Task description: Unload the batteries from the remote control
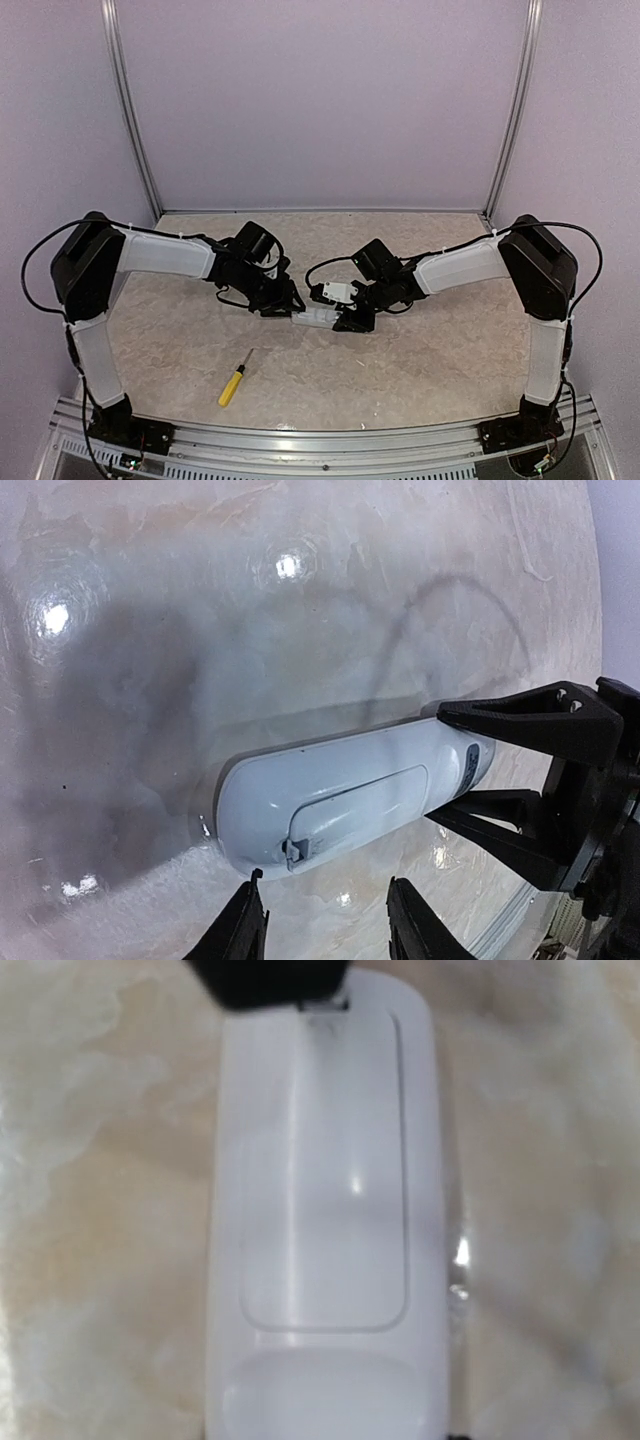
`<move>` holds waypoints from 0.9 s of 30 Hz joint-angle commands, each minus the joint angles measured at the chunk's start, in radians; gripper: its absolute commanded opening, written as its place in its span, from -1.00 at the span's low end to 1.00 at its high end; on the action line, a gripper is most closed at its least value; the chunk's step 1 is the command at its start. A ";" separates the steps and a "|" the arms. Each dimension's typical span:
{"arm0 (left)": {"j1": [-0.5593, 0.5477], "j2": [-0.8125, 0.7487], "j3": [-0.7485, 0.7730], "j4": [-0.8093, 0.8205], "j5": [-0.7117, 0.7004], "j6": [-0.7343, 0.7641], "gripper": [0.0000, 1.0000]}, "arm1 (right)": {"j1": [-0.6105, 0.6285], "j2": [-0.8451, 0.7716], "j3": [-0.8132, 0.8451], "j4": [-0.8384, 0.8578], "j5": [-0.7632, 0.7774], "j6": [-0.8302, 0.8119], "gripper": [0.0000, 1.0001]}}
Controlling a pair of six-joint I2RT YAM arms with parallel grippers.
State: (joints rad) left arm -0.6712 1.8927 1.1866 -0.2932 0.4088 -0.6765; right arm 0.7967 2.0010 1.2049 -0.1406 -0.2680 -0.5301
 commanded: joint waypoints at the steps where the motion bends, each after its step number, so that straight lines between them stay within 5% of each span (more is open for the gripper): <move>1: -0.004 0.036 0.025 0.016 0.007 0.020 -0.18 | 0.008 0.036 -0.002 -0.003 0.009 0.007 -0.89; 27: -0.017 0.084 0.084 -0.023 0.007 0.038 -0.19 | 0.008 0.050 0.011 -0.008 0.007 0.006 -0.89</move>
State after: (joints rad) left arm -0.6754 1.9591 1.2537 -0.2817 0.4175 -0.6594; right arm 0.7967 2.0056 1.2057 -0.1337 -0.2710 -0.5255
